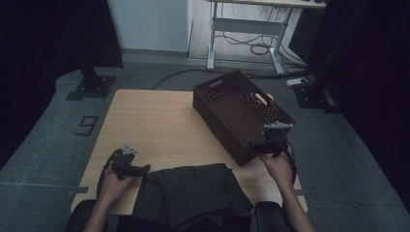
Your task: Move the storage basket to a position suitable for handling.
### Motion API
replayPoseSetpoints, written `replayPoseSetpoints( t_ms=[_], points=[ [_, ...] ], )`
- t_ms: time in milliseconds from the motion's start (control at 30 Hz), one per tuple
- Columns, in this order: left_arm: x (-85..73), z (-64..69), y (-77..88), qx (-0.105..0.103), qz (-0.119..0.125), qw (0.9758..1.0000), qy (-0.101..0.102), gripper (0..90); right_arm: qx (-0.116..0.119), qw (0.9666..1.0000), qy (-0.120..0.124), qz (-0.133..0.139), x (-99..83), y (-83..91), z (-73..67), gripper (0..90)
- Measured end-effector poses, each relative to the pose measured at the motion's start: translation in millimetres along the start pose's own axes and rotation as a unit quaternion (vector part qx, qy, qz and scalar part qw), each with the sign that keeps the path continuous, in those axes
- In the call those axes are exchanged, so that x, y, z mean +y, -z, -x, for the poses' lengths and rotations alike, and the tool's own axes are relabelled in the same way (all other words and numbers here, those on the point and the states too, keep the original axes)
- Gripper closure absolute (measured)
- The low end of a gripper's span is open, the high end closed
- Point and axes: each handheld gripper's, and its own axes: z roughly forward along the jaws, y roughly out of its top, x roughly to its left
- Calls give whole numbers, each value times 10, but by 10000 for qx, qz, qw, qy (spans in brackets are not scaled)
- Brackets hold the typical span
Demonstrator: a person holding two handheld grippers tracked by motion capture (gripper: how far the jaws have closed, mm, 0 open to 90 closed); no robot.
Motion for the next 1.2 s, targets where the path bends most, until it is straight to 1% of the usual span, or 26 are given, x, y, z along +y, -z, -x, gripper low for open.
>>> replayPoseSetpoints(
  t_ms=[133, 300, 433, 467, 533, 567, 667, 733, 800, 900, 933, 967, 1033, 1200],
  points=[
    [0, 0, 0, 1, 1, 10000, 1, 0, -51, 9998, -156, -77, -45, 19, 91, 142],
    [0, 0, 0, 0, 0, 10000, -1, 0, -210, 9994, -216, -166, -91, 51, 192, 182],
    [0, 0, 0, 0, 0, 10000, -2, 0, -237, 9991, -293, -205, -131, 97, 278, 232],
    [0, 0, 0, 0, -1, 10000, -1, 0, -234, 9990, -313, -214, -142, 113, 302, 259],
    [0, 0, 0, -1, 0, 10000, -2, 0, -253, 9989, -317, -221, -154, 129, 326, 274],
    [0, 0, 0, 0, -1, 10000, -3, 0, -259, 9986, -395, -244, -181, 162, 380, 315],
    [0, 0, 0, 0, 0, 10000, -2, 0, -247, 9981, -486, -295, -210, 192, 438, 362],
    [0, 0, 0, 0, -1, 10000, -3, 0, -281, 9976, -544, -332, -220, 205, 461, 382],
    [0, 0, 0, 0, 0, 10000, -3, 0, -304, 9974, -546, -358, -224, 213, 472, 389],
    [0, 0, 0, 0, -1, 10000, -2, 0, -228, 9970, -628, -383, -227, 210, 486, 406],
    [0, -1, 0, -1, -2, 10000, -3, 0, -167, 9969, -655, -395, -228, 209, 493, 433],
    [0, 0, 0, 0, 0, 10000, -1, 0, -99, 9966, -712, -400, -232, 204, 499, 437],
    [0, 0, 0, 1, -1, 10000, -2, 0, -87, 9966, -718, -399, -234, 202, 500, 443],
    [0, 0, 0, -1, -1, 10000, -2, 0, -212, 9964, -651, -495, -210, 191, 462, 460]
  ],
)
